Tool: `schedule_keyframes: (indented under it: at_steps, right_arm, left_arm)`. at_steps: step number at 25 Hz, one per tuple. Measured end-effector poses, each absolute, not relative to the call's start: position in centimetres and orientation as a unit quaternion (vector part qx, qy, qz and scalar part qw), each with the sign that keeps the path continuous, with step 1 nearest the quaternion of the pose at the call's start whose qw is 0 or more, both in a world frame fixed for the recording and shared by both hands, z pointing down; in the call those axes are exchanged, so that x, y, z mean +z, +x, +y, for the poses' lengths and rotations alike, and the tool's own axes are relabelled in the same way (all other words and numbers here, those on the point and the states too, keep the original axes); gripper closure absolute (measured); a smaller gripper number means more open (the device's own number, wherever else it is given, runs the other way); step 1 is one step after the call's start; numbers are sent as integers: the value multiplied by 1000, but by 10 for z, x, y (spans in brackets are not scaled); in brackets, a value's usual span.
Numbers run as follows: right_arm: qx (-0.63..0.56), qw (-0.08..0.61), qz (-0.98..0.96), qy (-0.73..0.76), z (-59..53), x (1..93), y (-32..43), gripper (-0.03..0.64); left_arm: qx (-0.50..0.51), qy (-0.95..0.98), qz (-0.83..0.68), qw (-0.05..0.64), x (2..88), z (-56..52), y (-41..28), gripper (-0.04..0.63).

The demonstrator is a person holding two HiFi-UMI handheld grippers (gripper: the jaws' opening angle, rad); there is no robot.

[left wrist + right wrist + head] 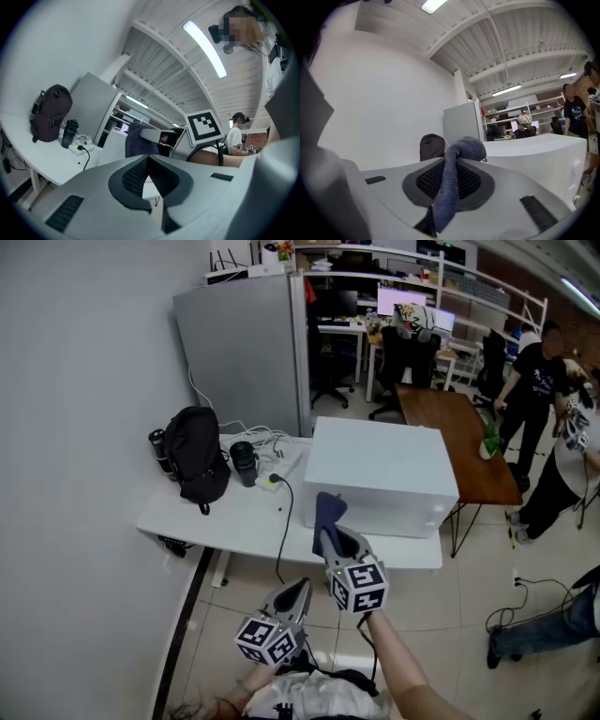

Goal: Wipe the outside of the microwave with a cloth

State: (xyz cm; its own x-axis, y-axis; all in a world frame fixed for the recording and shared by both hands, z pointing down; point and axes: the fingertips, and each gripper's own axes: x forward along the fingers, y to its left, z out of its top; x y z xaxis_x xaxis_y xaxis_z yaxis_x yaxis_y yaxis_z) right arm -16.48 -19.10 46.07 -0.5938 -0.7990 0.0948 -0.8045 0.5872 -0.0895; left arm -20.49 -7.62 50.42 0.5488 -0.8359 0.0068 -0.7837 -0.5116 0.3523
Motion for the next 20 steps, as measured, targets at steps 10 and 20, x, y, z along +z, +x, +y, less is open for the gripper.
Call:
schedule_keyframes:
  at_steps: [10,20]
  right_arm:
    - [39,85,-874,476,-294,512,-183,545]
    - [58,96,-821,560,-307,521,-33,545]
  left_arm:
    - [-108,856,-473,181,505,-154,-236,609]
    - [-121,855,-468,187,499,-191,-192,609]
